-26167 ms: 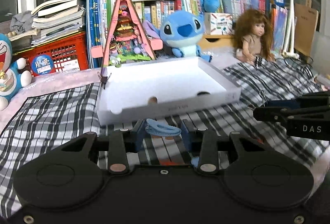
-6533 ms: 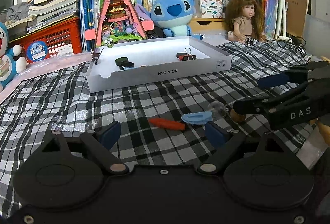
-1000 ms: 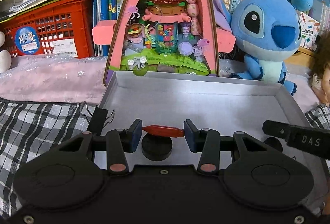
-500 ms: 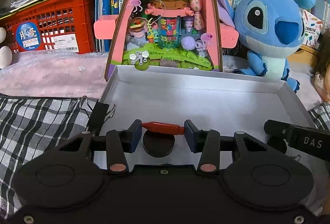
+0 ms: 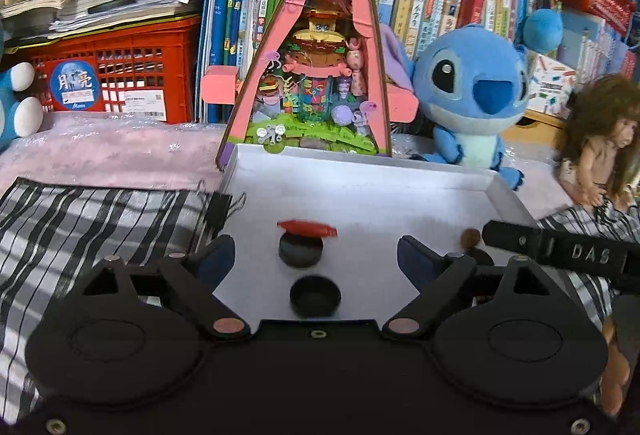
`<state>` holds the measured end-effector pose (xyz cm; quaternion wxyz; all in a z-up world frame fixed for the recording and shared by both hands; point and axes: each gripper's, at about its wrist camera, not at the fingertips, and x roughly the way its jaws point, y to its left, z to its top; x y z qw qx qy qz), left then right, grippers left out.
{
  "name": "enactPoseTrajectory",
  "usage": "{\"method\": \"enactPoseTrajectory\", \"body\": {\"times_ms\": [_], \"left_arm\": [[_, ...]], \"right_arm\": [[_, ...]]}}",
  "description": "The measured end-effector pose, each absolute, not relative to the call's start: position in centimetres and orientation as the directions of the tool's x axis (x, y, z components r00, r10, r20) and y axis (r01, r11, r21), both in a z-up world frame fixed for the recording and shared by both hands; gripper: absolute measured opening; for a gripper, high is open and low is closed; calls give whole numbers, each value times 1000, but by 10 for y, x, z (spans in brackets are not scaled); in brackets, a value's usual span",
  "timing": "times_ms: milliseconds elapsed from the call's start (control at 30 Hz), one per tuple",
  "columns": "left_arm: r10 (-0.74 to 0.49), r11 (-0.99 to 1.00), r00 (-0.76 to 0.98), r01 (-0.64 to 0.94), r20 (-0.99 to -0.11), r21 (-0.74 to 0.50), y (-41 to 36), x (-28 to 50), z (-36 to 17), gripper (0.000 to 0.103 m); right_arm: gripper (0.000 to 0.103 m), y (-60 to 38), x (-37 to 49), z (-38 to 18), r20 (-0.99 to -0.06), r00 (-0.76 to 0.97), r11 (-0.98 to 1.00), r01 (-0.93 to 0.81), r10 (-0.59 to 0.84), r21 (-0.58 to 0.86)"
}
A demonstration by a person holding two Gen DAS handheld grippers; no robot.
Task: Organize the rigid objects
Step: 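Open the left tool over a black disc while the right tool releases the brown ball, then withdraw both open tools from the tray back over the bedspread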
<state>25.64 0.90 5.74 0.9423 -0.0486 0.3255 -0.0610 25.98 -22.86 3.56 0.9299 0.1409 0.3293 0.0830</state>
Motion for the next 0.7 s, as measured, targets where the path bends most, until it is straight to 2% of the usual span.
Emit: {"method": "enactPoseTrajectory", "body": {"times_ms": [200,700], "left_arm": [[-146,989,797,112,-586,-94,11,218,63,89],[-197,979,800,189,-566,-74,9,143,57,90]], "right_arm": [[85,-228,227,50,-542,797,951,-130,268,280],[89,-215,152,64,-479,816,946,-269,324,181]]}}
